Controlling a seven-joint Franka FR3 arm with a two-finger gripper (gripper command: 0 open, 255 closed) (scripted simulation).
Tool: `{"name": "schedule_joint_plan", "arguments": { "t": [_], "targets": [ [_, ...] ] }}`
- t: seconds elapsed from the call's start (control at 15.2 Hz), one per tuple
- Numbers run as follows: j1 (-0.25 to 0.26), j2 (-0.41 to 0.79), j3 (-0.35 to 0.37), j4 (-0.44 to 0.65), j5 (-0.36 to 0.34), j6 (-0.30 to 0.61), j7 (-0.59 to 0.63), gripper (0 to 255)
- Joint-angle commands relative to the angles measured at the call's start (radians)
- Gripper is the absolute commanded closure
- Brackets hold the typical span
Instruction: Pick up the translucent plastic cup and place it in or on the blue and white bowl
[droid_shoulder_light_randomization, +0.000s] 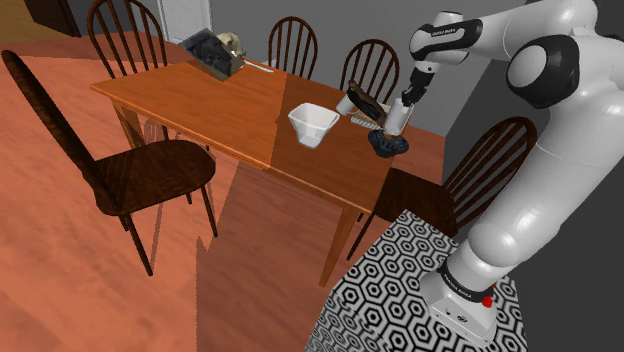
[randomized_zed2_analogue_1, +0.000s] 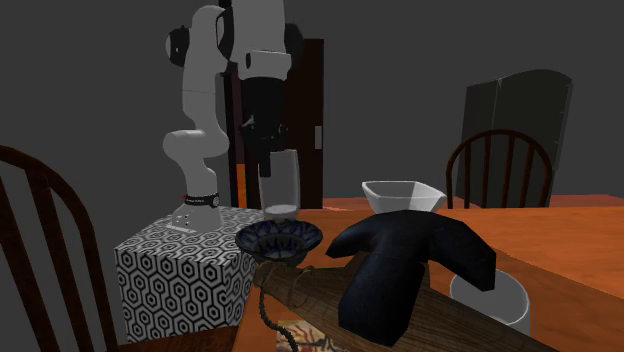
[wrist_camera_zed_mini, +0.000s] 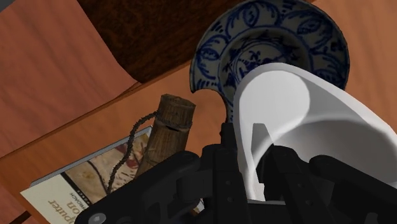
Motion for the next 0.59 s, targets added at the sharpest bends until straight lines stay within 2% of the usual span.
{"name": "schedule_joint_plan", "arguments": {
  "t": [0.0, 0.26, 0.53],
  "targets": [
    [0.000, 0.005, 0.001, -0.021, 0.003, 0.027, -0.001, 255],
    [-0.001, 0.019, 0.002, -0.061, 0.011, 0.079, -0.006, 255],
    [-0.001, 0.019, 0.002, -0.061, 0.011, 0.079, -0.006, 255]
  ]
}}
